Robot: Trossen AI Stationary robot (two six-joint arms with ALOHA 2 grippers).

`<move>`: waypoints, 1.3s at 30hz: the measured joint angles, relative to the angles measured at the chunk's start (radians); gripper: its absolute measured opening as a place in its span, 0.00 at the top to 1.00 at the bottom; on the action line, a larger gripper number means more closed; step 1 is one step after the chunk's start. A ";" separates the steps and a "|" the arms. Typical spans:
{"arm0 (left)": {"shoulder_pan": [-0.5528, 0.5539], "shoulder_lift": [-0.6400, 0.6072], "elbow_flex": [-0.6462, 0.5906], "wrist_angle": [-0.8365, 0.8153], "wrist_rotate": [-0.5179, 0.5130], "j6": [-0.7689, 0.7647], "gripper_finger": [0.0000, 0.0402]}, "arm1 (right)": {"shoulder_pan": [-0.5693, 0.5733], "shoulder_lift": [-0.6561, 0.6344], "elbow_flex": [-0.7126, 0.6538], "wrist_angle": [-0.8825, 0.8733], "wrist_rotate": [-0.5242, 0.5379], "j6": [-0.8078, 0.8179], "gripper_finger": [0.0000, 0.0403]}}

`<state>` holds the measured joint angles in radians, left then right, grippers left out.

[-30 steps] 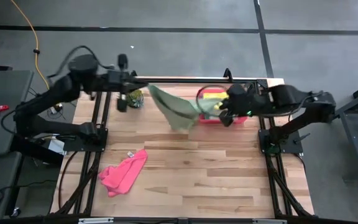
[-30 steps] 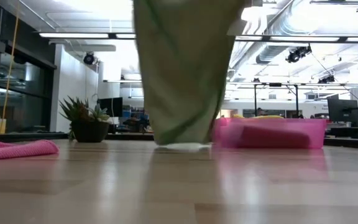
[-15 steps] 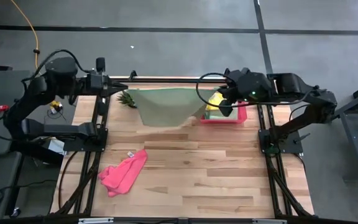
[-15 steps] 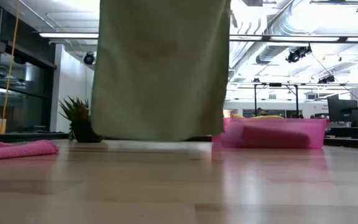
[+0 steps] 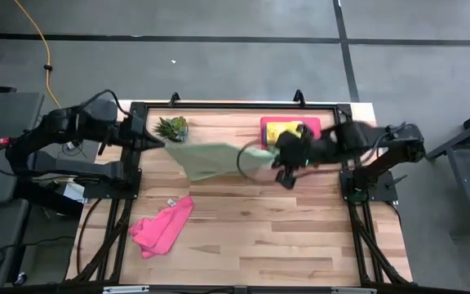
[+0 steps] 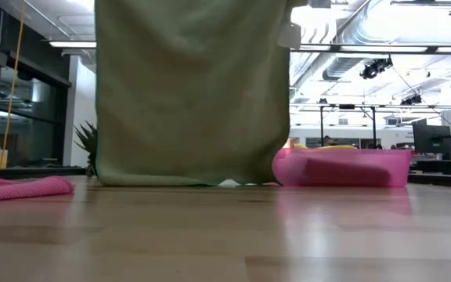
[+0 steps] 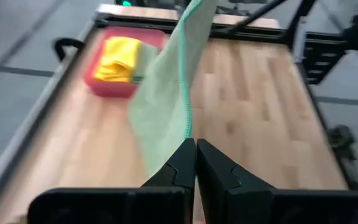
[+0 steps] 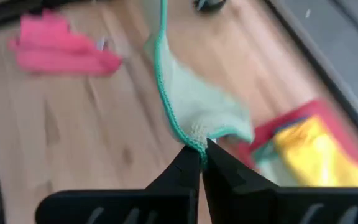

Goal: Fold microfiber towels
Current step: Fold the green microfiber cloth

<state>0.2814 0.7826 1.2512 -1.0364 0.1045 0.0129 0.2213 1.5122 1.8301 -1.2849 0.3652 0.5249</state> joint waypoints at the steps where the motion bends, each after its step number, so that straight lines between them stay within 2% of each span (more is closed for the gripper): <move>1: -0.041 -0.005 -0.020 0.011 -0.017 -0.037 1.00 | 0.024 0.013 0.000 -0.023 -0.001 0.034 1.00; 10: -0.462 0.034 -0.191 0.321 -0.114 -0.283 1.00 | 0.207 0.102 0.000 -0.117 -0.053 0.325 1.00; 16: -0.753 0.148 -0.229 0.393 -0.325 -0.494 1.00 | 0.330 0.183 -0.046 -0.092 -0.129 0.449 1.00; 21: -0.965 0.301 -0.269 0.473 -0.562 -0.723 1.00 | 0.449 0.213 -0.205 0.094 -0.192 0.552 1.00; 24: -1.046 0.427 -0.271 0.498 -0.644 -0.900 1.00 | 0.513 0.213 -0.304 0.245 -0.200 0.632 1.00; 28: -1.131 0.605 -0.271 0.543 -0.699 -1.128 1.00 | 0.577 0.213 -0.407 0.388 -0.237 0.724 1.00; 30: -1.158 0.684 -0.271 0.577 -0.700 -1.239 1.00 | 0.605 0.214 -0.424 0.402 -0.261 0.756 1.00; 32: -1.178 0.747 -0.271 0.610 -0.700 -1.320 1.00 | 0.632 0.212 -0.425 0.391 -0.237 0.798 1.00; 35: -1.189 0.797 -0.271 0.653 -0.691 -1.387 1.00 | 0.652 0.212 -0.426 0.398 -0.234 0.819 1.00; 39: -1.186 0.769 -0.271 0.634 -0.712 -1.376 1.00 | 0.641 0.212 -0.426 0.399 -0.257 0.810 1.00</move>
<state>-0.9043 1.5513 0.9806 -0.4022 -0.6080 -1.3628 0.8626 1.7245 1.4040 -0.8857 0.1079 1.3351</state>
